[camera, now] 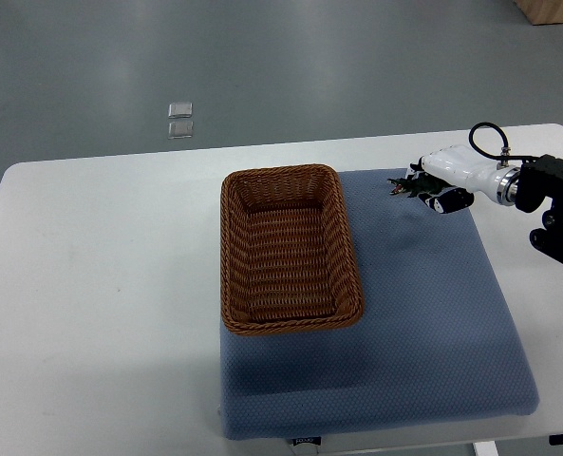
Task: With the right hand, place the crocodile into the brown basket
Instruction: 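Close the right hand's fingers around the crocodile and lift it, then carry the held crocodile with the right hand over the wicker basket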
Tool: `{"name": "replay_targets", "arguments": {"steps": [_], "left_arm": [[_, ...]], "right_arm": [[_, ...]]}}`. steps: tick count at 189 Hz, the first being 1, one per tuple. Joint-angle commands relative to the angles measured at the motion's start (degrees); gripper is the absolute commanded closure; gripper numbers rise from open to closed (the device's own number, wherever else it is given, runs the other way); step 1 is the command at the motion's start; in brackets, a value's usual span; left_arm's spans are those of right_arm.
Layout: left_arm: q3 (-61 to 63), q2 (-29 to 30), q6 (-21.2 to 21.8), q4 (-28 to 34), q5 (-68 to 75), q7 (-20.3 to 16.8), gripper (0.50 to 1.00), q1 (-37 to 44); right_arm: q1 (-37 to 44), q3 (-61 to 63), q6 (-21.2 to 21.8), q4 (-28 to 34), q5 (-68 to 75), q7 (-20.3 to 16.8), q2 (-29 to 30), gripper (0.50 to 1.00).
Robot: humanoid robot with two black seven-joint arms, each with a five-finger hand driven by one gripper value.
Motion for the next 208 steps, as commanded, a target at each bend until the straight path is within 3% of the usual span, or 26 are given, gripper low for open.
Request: {"name": "replay_targets", "arguments": {"steps": [1, 74, 152, 208], "left_arm": [[0.0, 0.0, 0.0, 0.0, 0.0, 0.0, 0.5, 0.0], [0.0, 0.0, 0.0, 0.0, 0.0, 0.0, 0.5, 0.0], [0.0, 0.0, 0.0, 0.0, 0.0, 0.0, 0.5, 0.0], [0.0, 0.0, 0.0, 0.0, 0.0, 0.0, 0.5, 0.0]], "right_arm": [[1.5, 0.0, -0.6, 0.3, 0.0, 0.0, 0.3, 1.0], [8.7, 0.0, -2.3, 4.6, 0.2, 0.5, 3.5, 1.0], [9.3, -1.0, -1.7, 7.9, 0.0, 0.8, 14.6, 1.0], [8.3, -3.7, -1.4, 7.9, -0.6, 0.8, 15.8, 1.0]]}}
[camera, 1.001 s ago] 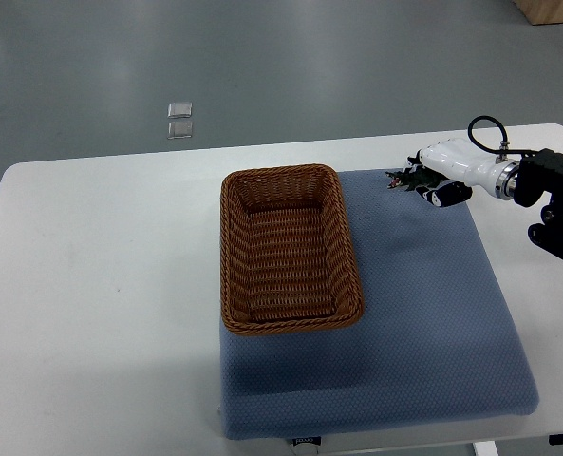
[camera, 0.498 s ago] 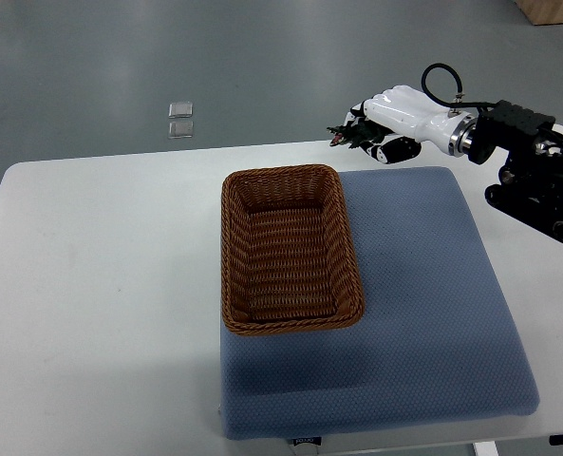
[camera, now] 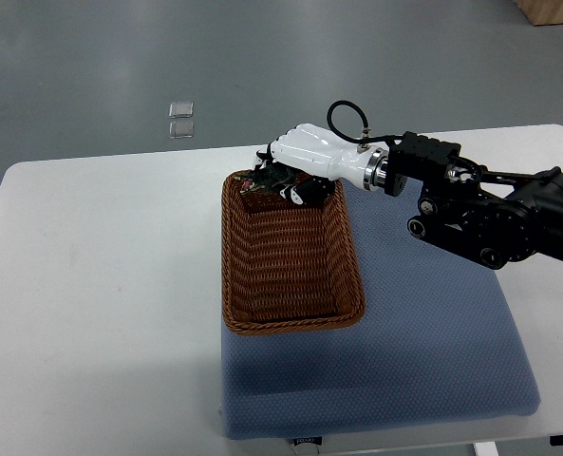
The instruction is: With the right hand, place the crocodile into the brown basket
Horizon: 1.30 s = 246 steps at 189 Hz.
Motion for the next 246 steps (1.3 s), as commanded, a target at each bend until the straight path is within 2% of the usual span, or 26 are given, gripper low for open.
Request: {"name": "replay_targets", "arguments": {"steps": [1, 37, 60, 76, 89, 100, 125, 150, 172, 199, 216, 246], "left_arm": [[0.0, 0.0, 0.0, 0.0, 0.0, 0.0, 0.5, 0.0], [0.0, 0.0, 0.0, 0.0, 0.0, 0.0, 0.5, 0.0], [0.0, 0.0, 0.0, 0.0, 0.0, 0.0, 0.5, 0.0], [0.0, 0.0, 0.0, 0.0, 0.0, 0.0, 0.5, 0.0], [0.0, 0.0, 0.0, 0.0, 0.0, 0.0, 0.5, 0.0], [0.0, 0.0, 0.0, 0.0, 0.0, 0.0, 0.5, 0.0], [0.0, 0.0, 0.0, 0.0, 0.0, 0.0, 0.5, 0.0], [0.0, 0.0, 0.0, 0.0, 0.0, 0.0, 0.5, 0.0], [0.0, 0.0, 0.0, 0.0, 0.0, 0.0, 0.5, 0.0], [0.0, 0.0, 0.0, 0.0, 0.0, 0.0, 0.5, 0.0], [0.0, 0.0, 0.0, 0.0, 0.0, 0.0, 0.5, 0.0], [-0.1, 0.0, 0.0, 0.0, 0.0, 0.0, 0.5, 0.0]], "right_arm": [[-0.5, -1.2, 0.2, 0.0, -0.2, 0.0, 0.2, 1.0], [-2.4, -1.2, 0.2, 0.0, -0.2, 0.1, 0.2, 0.961], [-3.1, -1.2, 0.2, 0.0, -0.1, 0.4, 0.2, 0.897], [-3.7, -1.2, 0.1, 0.0, 0.2, 0.4, 0.2, 0.818], [-4.0, -1.1, 0.0, 0.0, 0.3, 0.4, 0.2, 0.695], [-4.0, -1.1, 0.0, 0.0, 0.5, 0.6, 0.1, 0.644], [-4.0, -0.9, -0.1, 0.0, 0.5, 1.7, -0.6, 0.615], [-4.1, -0.1, -0.2, 0.2, 0.5, 2.1, -1.7, 0.613], [-4.0, 0.9, -0.1, 1.6, 0.9, 2.2, -4.9, 0.613], [-6.3, 8.4, 0.4, 2.0, 2.9, 2.2, -6.5, 0.613], [-10.1, 17.0, 2.9, 2.0, 6.2, 1.8, -6.5, 0.613], [-15.4, 32.7, 11.3, 1.4, 13.2, 0.4, -5.8, 0.613]]}}
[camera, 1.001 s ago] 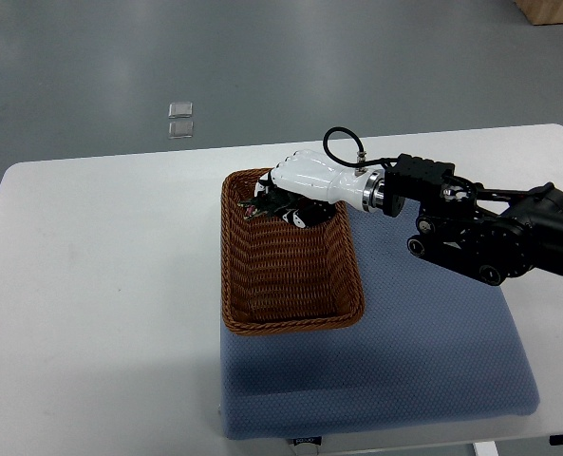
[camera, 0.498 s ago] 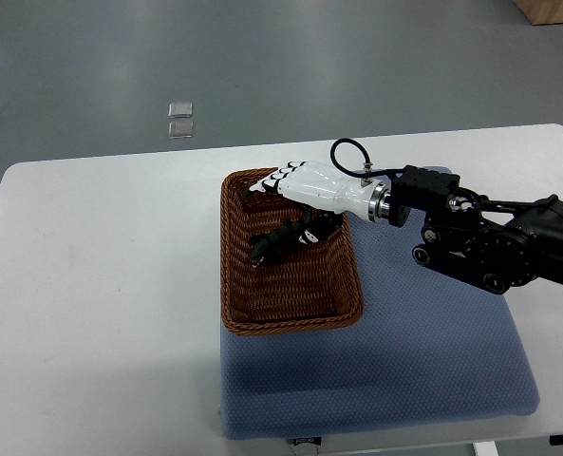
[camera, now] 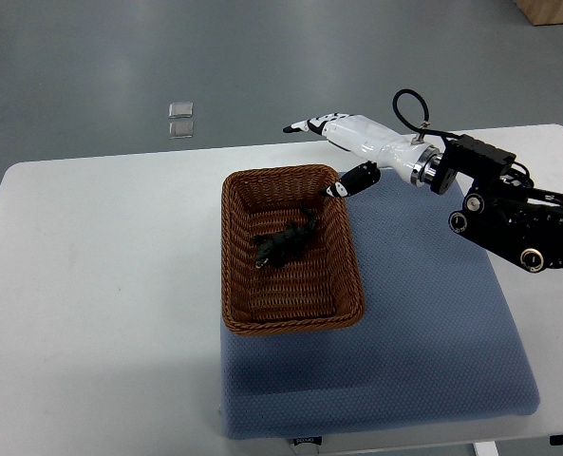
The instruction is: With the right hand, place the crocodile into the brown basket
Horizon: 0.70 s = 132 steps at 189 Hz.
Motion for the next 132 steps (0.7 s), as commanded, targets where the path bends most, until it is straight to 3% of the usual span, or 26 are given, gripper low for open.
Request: {"name": "replay_targets", "arguments": {"steps": [1, 18, 53, 132], "left_arm": [[-0.1, 0.0, 0.0, 0.0, 0.0, 0.0, 0.5, 0.0], [0.0, 0.0, 0.0, 0.0, 0.0, 0.0, 0.5, 0.0], [0.0, 0.0, 0.0, 0.0, 0.0, 0.0, 0.5, 0.0], [0.0, 0.0, 0.0, 0.0, 0.0, 0.0, 0.5, 0.0]], "right_arm": [[-2.9, 9.1, 4.6, -0.6, 4.1, -0.9, 0.5, 0.613], [-4.8, 14.9, 6.6, -2.5, 8.8, -1.8, 0.7, 0.613], [-6.5, 19.6, 6.0, -8.8, 22.9, -2.3, 1.0, 0.613], [-7.8, 19.5, 6.0, -14.7, 48.8, -3.9, 0.9, 0.613]]}}
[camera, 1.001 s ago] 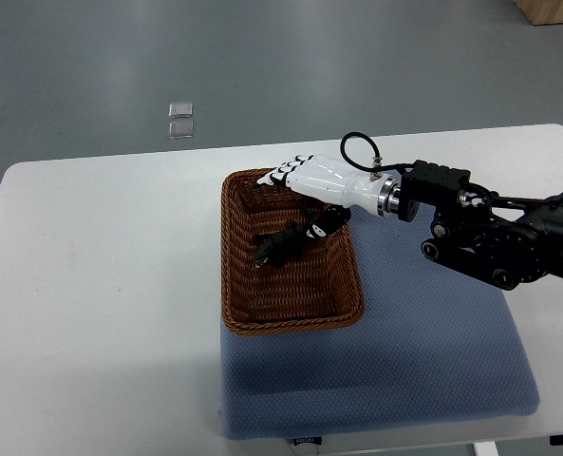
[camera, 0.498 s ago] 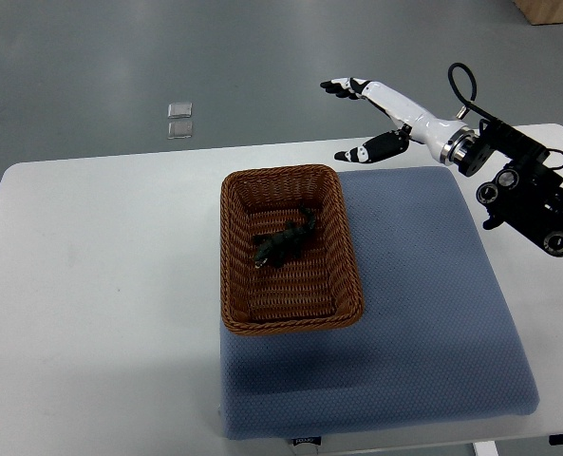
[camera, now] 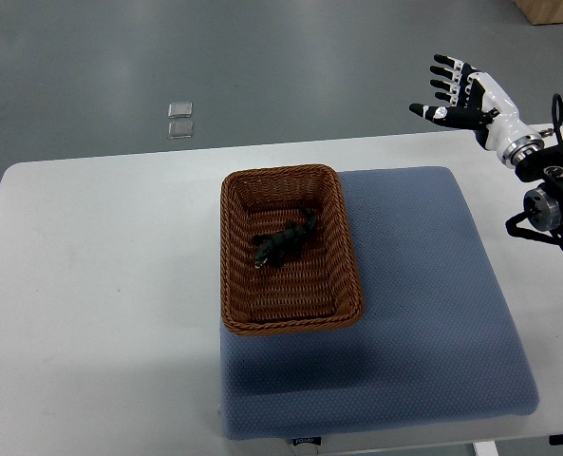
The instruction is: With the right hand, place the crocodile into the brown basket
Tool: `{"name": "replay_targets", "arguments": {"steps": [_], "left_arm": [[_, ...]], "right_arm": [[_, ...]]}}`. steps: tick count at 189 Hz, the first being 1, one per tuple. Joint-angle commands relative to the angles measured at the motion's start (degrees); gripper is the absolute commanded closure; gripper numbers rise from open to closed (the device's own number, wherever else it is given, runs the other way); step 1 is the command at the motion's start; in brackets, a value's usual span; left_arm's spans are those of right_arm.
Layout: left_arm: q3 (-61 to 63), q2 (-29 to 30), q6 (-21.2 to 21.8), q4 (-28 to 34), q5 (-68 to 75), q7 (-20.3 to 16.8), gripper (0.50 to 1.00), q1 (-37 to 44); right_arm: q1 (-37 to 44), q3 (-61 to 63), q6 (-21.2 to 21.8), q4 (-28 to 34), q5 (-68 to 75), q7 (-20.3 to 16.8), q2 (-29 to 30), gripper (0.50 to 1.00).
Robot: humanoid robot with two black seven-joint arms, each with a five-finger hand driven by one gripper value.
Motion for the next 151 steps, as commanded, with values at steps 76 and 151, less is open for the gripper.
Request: {"name": "replay_targets", "arguments": {"steps": [76, 151], "left_arm": [[0.0, 0.0, 0.0, 0.0, 0.0, 0.0, 0.5, 0.0], [0.0, 0.0, 0.0, 0.0, 0.0, 0.0, 0.5, 0.0]], "right_arm": [[-1.7, -0.7, 0.1, -3.8, 12.2, -0.1, 1.2, 0.57], [-4.0, -0.9, 0.5, -3.5, 12.0, 0.0, 3.0, 0.57]]}}
